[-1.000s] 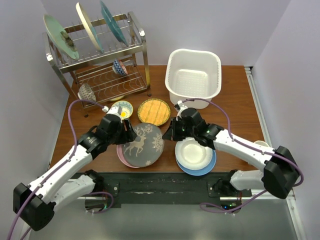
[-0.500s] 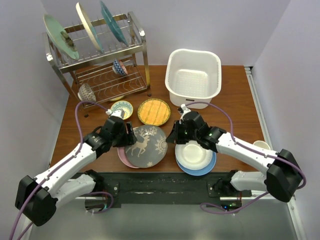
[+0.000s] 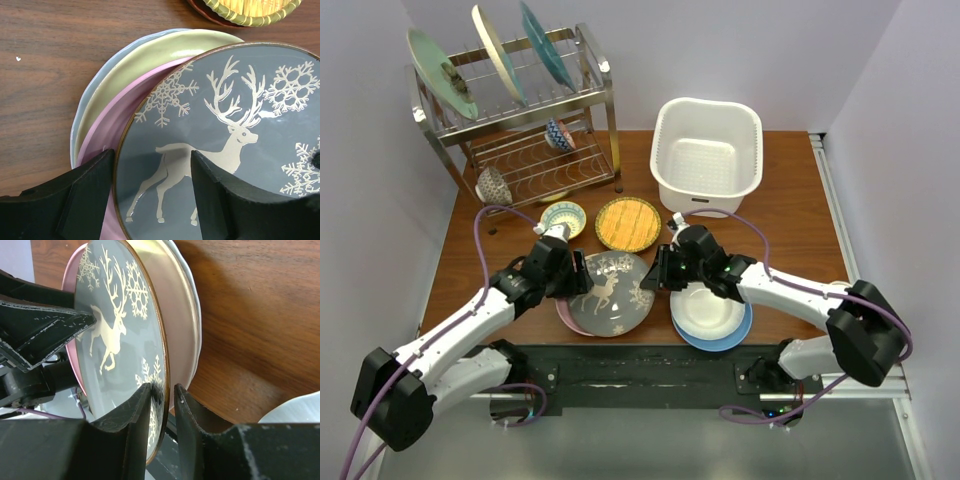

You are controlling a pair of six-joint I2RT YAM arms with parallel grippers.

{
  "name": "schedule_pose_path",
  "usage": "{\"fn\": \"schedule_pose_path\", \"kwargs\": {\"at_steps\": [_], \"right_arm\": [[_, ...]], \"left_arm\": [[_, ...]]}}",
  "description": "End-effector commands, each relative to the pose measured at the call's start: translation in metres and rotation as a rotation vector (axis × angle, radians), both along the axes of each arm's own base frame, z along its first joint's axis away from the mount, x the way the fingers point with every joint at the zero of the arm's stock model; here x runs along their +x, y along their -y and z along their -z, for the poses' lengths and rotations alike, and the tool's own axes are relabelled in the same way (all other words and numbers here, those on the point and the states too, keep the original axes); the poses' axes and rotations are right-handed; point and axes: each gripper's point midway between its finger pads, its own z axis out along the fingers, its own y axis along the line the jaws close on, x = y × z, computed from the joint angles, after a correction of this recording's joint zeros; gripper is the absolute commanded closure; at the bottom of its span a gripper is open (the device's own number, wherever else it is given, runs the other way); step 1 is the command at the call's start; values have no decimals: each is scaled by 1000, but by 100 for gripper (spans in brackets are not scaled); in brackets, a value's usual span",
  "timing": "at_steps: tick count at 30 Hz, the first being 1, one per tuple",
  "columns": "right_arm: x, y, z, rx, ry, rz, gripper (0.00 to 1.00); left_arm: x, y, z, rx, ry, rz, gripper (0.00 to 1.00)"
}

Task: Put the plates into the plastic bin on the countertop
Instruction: Pick up the plate at the center of the board.

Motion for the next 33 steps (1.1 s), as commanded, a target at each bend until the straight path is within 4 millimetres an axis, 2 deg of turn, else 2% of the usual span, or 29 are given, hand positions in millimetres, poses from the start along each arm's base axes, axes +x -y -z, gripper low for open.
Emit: {"fn": "schedule_pose_path", "kwargs": {"at_steps": [1,7,8,9,10,14,17,20,27,33], "right_arm": [[-2,-3,-4,26,-3,-10,71],[-2,-7,-4,38,-3,-25,76],[-4,-8,-3,40,-10,-33,81],[-2,-11,-8,66,4,-41,97],[-2,-12,-8,69,5,-40,100],[0,-5,-16,69,35,-6,100],[4,2,-21,43,63,20,100],[6,6,-30,32,89,30,100],[9,6,-45,35,117,30,100],[12,3,-61,42,138,21,100]], "left_arm": [[-5,4,7,-6,-23,32,34],[-4,4,9,2,-27,34,35],[-4,3,10,6,-30,36,35],[-4,4,9,3,-27,35,35],[-4,4,9,6,-27,39,34],[-1,5,0,-3,2,46,29],[4,5,-15,-12,55,52,23],[9,5,-33,-24,121,56,20],[19,3,-81,-74,290,46,3],[27,13,-106,-115,381,93,0]]}}
